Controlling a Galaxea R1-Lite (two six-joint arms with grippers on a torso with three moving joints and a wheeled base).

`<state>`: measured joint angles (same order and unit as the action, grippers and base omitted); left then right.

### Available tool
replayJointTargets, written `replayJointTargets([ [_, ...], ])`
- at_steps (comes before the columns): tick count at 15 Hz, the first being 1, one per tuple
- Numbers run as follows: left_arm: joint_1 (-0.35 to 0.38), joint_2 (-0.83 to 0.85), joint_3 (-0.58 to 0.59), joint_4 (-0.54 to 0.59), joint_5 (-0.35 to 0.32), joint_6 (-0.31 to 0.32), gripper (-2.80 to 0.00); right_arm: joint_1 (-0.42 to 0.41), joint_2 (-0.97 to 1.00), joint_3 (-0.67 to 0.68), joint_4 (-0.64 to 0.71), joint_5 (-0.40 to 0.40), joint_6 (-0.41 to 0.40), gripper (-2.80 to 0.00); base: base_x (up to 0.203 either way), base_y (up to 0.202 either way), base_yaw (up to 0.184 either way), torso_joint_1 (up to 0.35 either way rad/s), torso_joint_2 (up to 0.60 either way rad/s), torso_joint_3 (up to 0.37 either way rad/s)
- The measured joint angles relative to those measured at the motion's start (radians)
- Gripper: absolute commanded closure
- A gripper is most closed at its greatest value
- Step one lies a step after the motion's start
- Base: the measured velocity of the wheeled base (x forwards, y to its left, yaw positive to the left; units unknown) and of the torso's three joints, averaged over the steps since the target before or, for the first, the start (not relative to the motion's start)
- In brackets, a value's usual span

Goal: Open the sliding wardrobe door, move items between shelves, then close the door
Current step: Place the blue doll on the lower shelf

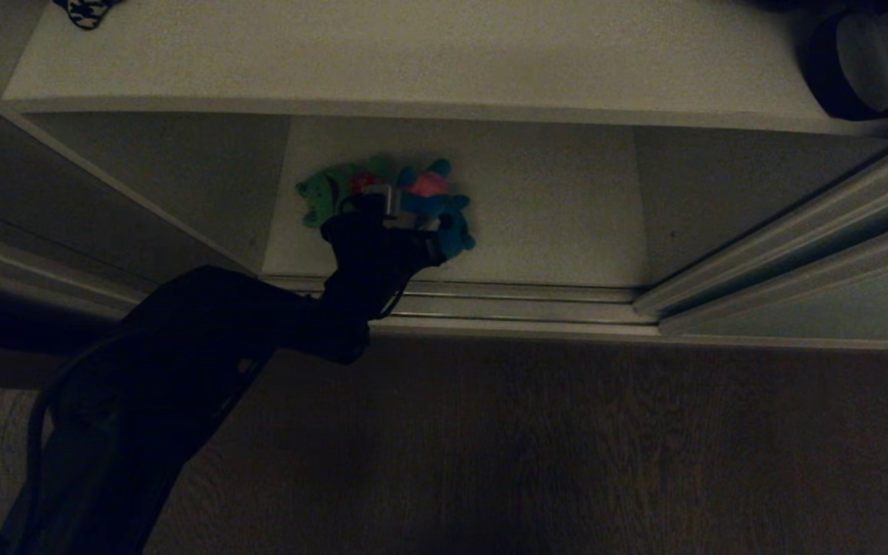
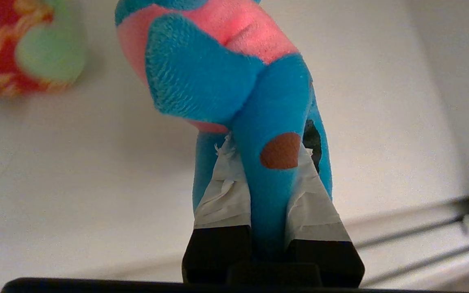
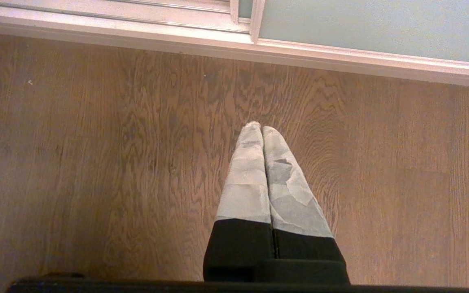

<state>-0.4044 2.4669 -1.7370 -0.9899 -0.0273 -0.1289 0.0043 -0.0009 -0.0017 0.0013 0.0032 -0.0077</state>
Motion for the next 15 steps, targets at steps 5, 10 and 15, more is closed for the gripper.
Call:
replayJointTargets([
  [5, -0.029, 0.099, -0.152, -0.043, 0.01, 0.033, 0.0, 0.0, 0.0, 0.0, 0.0, 0.0, 0.0, 0.0, 0.0, 0.0, 0.0, 0.0, 0.0, 0.0],
  [10, -0.031, 0.159, -0.181, -0.048, 0.013, 0.038, 0.0, 0.0, 0.0, 0.0, 0.0, 0.0, 0.0, 0.0, 0.092, 0.0, 0.0, 0.001, 0.0, 0.001],
  [15, -0.031, 0.169, -0.184, -0.048, 0.033, 0.061, 0.0, 0.0, 0.0, 0.0, 0.0, 0.0, 0.0, 0.0, 0.131, 0.0, -0.001, 0.004, 0.0, 0.001],
])
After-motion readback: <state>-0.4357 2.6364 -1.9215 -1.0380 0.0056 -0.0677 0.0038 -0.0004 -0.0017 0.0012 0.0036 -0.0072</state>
